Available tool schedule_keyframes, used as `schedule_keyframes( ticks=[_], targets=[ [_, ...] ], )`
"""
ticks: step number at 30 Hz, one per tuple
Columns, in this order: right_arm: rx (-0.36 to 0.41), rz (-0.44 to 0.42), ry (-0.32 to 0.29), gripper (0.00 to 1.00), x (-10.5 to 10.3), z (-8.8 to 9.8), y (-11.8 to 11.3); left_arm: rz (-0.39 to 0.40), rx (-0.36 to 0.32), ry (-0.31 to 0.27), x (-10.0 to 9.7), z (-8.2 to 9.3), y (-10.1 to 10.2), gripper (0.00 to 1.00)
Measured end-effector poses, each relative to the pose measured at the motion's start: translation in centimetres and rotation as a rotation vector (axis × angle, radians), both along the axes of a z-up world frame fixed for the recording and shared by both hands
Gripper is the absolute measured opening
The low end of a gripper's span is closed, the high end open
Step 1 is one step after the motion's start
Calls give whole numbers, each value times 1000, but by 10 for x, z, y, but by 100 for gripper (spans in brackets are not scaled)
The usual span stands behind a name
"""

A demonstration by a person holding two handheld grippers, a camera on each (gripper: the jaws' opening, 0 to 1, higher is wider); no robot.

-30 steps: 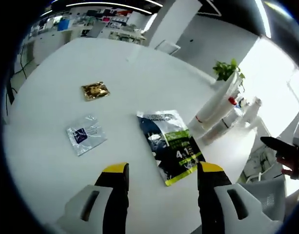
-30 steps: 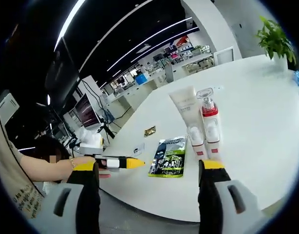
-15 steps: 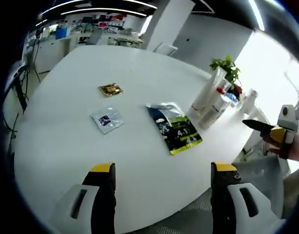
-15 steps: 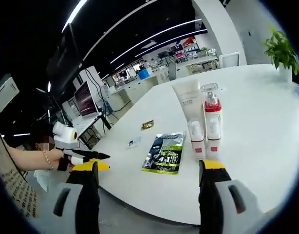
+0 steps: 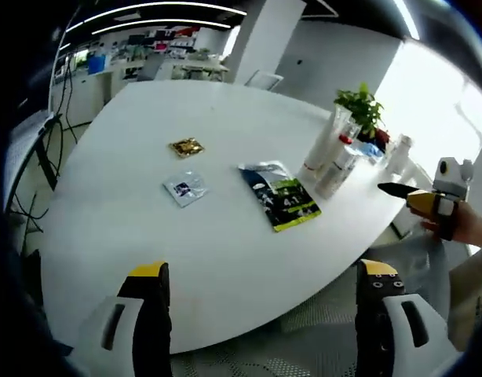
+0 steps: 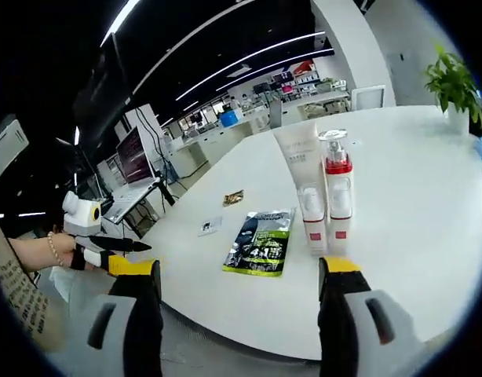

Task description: Arrange the skincare products in the storage area until every visible bottle or jar stands upright without overlapping.

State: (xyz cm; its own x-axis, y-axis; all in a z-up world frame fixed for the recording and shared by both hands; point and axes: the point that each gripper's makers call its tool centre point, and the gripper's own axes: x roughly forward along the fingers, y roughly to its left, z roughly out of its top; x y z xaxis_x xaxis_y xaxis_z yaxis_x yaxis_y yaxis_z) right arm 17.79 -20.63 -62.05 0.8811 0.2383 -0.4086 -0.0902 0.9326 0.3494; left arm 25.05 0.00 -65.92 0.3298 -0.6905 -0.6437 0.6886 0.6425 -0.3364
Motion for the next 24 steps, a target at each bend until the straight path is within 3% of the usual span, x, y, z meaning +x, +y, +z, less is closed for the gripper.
schedule_keyframes(
  ticks=[9,24],
  targets=[
    [13,-23,-1,81,-2,-3,-6,42,-2,-9,3,3,6,97],
    [8,-3,1,80,-3,-5,-3,127,56,5,16,-9,3,97]
  ],
)
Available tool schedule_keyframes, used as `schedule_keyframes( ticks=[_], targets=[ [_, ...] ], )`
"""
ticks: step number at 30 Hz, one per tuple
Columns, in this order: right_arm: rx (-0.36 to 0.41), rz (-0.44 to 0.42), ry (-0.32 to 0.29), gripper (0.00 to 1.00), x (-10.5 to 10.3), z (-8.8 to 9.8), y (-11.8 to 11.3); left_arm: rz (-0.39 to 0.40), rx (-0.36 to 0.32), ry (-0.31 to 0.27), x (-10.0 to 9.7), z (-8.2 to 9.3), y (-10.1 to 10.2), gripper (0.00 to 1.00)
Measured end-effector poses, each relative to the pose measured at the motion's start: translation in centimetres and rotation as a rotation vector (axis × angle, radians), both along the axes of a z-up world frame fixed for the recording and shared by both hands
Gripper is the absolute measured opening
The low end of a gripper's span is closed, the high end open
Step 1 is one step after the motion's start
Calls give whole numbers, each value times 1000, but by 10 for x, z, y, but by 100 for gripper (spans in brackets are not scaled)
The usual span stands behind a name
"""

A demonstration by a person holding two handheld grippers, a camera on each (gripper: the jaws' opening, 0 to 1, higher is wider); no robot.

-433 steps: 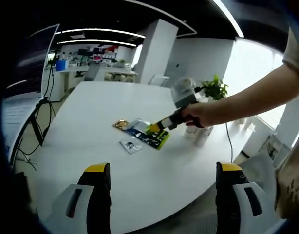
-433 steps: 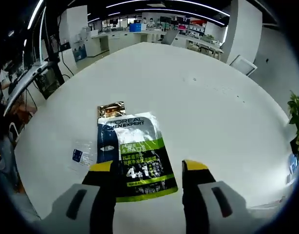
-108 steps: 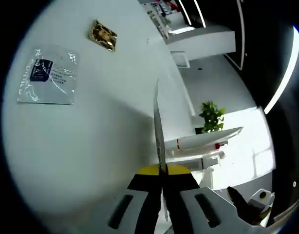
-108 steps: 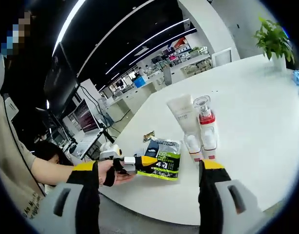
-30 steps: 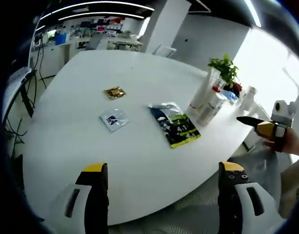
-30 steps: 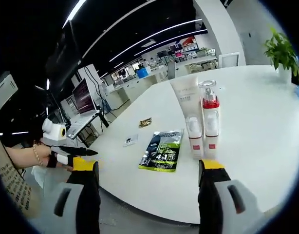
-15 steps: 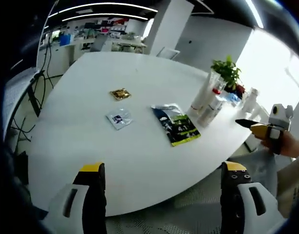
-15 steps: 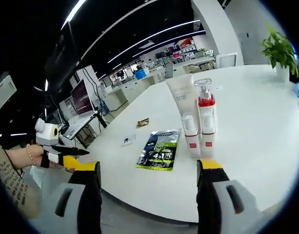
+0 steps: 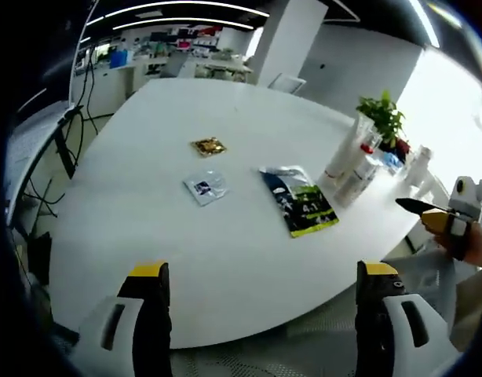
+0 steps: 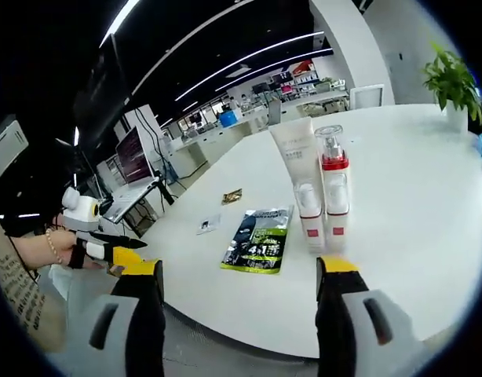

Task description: Arrange the skincare products in the storage area until every visible bottle or jar stands upright without overlapping.

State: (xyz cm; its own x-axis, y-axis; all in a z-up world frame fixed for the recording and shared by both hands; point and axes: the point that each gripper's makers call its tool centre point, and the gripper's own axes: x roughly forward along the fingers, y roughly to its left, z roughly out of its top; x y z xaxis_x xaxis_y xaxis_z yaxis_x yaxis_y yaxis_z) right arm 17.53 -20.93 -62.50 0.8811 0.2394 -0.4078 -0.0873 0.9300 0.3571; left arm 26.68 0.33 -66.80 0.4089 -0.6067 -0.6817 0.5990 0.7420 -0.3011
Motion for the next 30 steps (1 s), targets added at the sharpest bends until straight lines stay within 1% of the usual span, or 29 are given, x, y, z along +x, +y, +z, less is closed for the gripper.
schedule_keyframes(
  ticks=[6,10,15,17,20,21,26,30],
  targets=[
    [11,2,1,79,-1,0,1,44,19,-4,16,-5,-11,97],
    [16,12,8,79,0,-1,2,85,41,-6,30,-10,-15,97],
    [23,18,21,78,0,-3,3,147,64,4,48,-19,-17,97],
    [24,18,24,78,0,-4,3,159,79,4,54,-23,-18,97],
    [30,18,35,78,0,-6,3,195,104,-2,68,-29,-20,97],
    [30,18,38,78,0,-6,3,201,106,-1,70,-30,-20,97],
    [35,20,51,77,-1,-8,4,276,148,-20,93,-37,-20,97],
    [33,16,57,77,-1,-9,3,311,175,-23,107,-42,-21,97]
  ],
)
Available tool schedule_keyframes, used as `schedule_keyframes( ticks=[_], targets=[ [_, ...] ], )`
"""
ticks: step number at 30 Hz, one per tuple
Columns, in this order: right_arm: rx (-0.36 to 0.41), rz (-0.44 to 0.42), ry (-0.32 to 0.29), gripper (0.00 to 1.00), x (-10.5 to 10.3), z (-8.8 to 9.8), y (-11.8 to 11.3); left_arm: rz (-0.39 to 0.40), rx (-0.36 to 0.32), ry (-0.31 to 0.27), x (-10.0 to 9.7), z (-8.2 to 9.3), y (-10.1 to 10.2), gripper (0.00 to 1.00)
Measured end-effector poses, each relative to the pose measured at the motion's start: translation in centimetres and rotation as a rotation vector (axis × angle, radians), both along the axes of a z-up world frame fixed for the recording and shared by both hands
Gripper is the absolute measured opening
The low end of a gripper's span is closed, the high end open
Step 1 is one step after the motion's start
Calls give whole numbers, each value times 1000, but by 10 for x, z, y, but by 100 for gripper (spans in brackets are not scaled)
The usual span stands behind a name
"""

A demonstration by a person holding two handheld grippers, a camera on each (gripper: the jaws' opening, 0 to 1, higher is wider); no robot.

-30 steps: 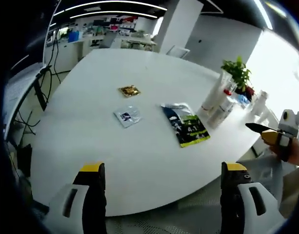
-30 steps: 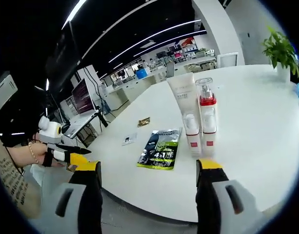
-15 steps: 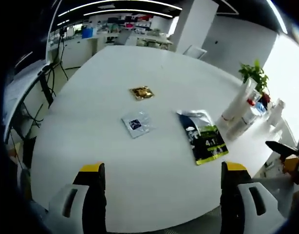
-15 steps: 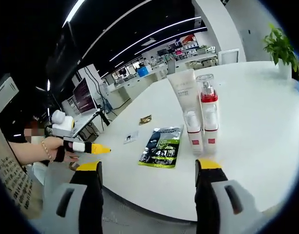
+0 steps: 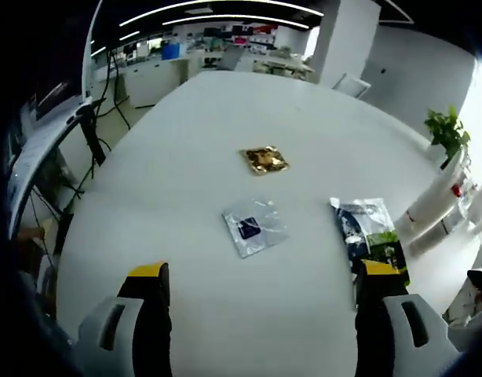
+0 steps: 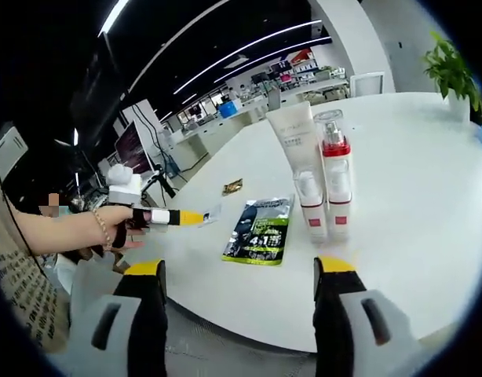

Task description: Arrange the skincare products in the storage area until every visible bottle or jar stands upright without overlapping.

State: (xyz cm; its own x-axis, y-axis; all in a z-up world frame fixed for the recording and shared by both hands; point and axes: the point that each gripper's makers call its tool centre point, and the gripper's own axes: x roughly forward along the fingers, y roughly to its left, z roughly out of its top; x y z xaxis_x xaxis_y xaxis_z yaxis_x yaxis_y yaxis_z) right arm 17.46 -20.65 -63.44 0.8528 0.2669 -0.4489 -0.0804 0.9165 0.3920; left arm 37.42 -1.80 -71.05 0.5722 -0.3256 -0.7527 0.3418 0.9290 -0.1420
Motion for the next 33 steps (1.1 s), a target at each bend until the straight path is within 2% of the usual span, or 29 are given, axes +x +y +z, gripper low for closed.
schedule_keyframes(
  ticks=[4,7,11,15,17,24,27,28,31,33],
  targets=[
    [-2,-11,5,77,0,-1,-2,41,-5,4,11,-5,-2,97],
    [-4,-16,9,77,0,-2,-3,62,17,16,17,-14,-4,96],
    [-7,-24,16,77,0,-3,-5,84,56,3,27,-20,-6,92],
    [-8,-30,23,76,0,-4,-6,92,87,-2,32,-25,-10,85],
    [-6,-33,25,76,0,-5,-6,95,117,20,32,-30,-11,84],
    [-1,-47,34,76,0,-6,-8,113,128,13,39,-35,-19,73],
    [2,-49,37,76,0,-6,-8,102,144,34,38,-40,-19,69],
    [3,-49,39,76,-1,-7,-9,128,131,18,41,-39,-19,69],
    [4,-50,42,75,-1,-7,-9,120,139,18,41,-39,-17,66],
    [5,-52,43,75,-1,-7,-9,119,138,14,41,-38,-16,59]
  ],
)
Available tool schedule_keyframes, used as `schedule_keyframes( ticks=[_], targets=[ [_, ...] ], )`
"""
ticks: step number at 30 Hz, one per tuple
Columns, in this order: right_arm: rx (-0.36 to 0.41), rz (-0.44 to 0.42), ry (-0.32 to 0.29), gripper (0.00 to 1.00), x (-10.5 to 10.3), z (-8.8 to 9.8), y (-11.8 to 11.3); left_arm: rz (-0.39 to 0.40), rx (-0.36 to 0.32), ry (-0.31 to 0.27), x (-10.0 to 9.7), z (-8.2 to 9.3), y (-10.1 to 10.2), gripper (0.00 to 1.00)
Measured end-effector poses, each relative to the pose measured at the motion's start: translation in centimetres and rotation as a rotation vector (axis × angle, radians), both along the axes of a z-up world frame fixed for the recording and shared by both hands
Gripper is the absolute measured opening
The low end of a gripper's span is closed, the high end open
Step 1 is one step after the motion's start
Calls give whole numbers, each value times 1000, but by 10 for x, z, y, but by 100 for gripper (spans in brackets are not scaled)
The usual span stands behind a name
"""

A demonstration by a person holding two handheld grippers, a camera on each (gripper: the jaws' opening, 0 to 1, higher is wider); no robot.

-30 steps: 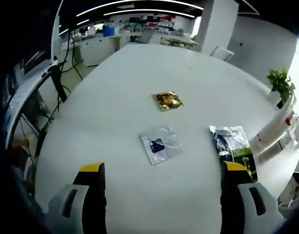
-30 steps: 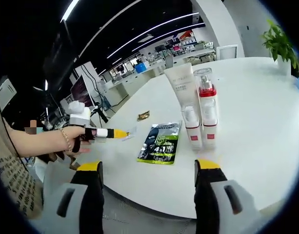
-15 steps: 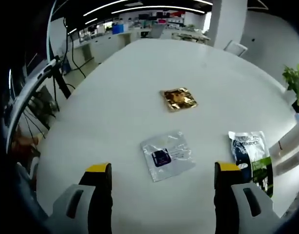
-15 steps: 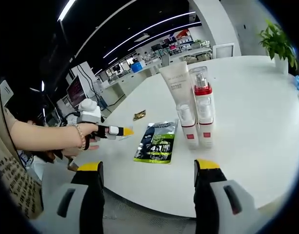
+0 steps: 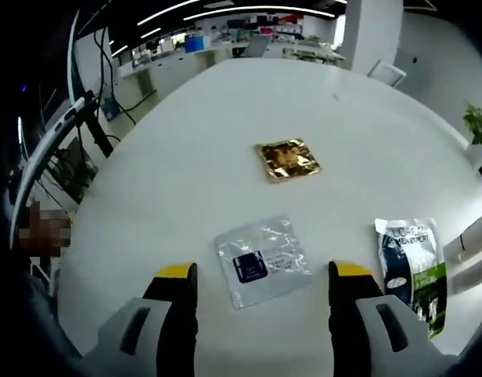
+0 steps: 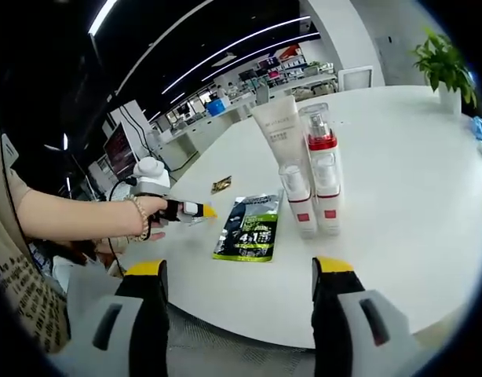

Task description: Arrange the skincare products in the storage area until every visible bottle or jar stands upright without overlapping.

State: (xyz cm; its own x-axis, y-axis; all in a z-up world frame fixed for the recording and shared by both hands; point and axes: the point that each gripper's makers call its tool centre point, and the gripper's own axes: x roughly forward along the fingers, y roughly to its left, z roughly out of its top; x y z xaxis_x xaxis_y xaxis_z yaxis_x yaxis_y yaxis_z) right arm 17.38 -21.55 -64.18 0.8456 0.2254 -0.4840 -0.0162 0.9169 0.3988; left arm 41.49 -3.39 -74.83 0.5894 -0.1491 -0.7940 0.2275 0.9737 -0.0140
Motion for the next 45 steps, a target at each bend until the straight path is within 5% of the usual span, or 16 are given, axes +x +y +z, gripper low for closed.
schedule_keyframes(
  ticks=[5,16,28,45],
  targets=[
    [0,-4,0,75,0,0,-1,-32,-8,-18,-2,2,0,38],
    [-2,-11,-10,75,0,2,-2,-69,-23,-31,-7,9,1,37],
    [-1,-6,-38,75,1,6,-2,-124,-53,-34,-41,26,-3,37],
    [-19,-9,-60,80,1,9,-3,-200,-58,15,-85,15,-21,37]
  ],
)
